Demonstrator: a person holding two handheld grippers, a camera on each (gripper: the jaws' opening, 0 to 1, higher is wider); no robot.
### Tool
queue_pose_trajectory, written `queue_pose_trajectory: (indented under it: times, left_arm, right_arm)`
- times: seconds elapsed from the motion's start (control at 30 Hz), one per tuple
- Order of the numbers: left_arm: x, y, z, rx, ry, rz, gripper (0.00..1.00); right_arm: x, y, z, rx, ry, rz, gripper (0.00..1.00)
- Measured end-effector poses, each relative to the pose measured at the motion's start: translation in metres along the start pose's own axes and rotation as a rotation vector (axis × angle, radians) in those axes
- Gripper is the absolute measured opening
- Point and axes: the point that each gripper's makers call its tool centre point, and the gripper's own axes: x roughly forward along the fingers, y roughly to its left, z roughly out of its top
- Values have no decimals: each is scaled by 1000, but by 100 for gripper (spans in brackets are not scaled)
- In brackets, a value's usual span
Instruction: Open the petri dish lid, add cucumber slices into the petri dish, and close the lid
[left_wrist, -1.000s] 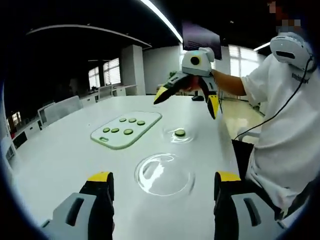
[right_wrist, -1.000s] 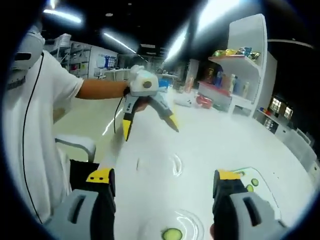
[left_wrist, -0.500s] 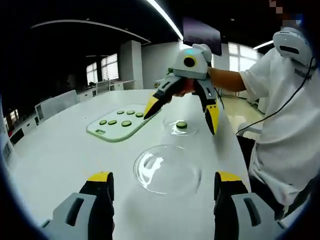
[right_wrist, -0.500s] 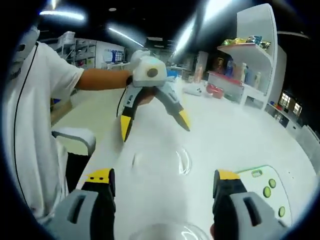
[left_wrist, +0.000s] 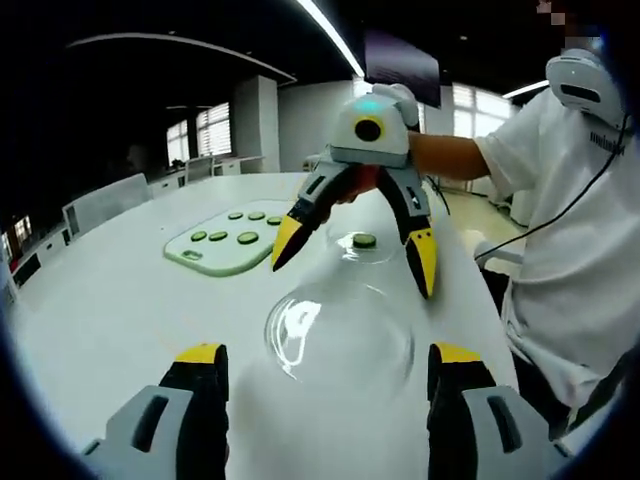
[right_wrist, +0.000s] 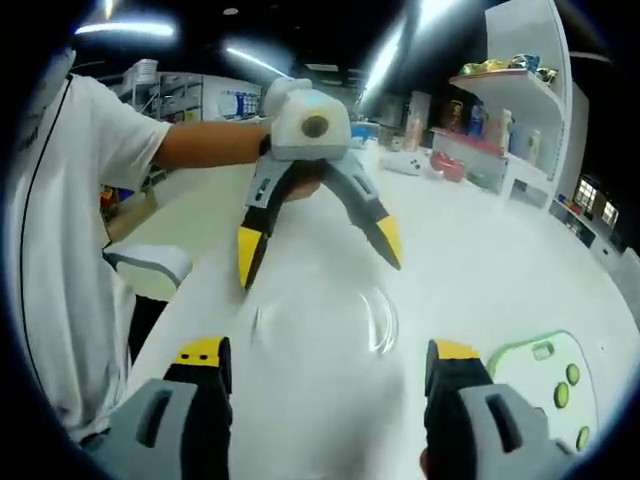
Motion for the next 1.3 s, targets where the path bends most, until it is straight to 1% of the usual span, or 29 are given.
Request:
queue_pose_trajectory:
  times: [0.27,0.5,0.73,0.9,1.0,1.23,1.3]
  left_arm:
    - [9,-2,-3,3,4,-24,82]
    - [15,-3,-6,-4,9,-41,81]
    - [18,-7,-5,1,9,-60,79]
    - [20,-8,-6,10,13,-63,77]
    - [22,-7,-10,30,29,-55,76]
    - [24,-6,-9,17,15,-52,72]
    - [25,-5,-8,16,9,-49,71]
  right_arm:
    - [10,1,-7,-2,22,30,78]
    - [17,3,-8,-7,31,54,76]
    - [20,2,-10,-9,38,59,73]
    - [22,4,-11,-1,36,70,70]
    - [22,5,-12,8,34,76,69]
    - [24,4,-10,12,24,72,64]
    - [24,3,-10,13,21,72,64]
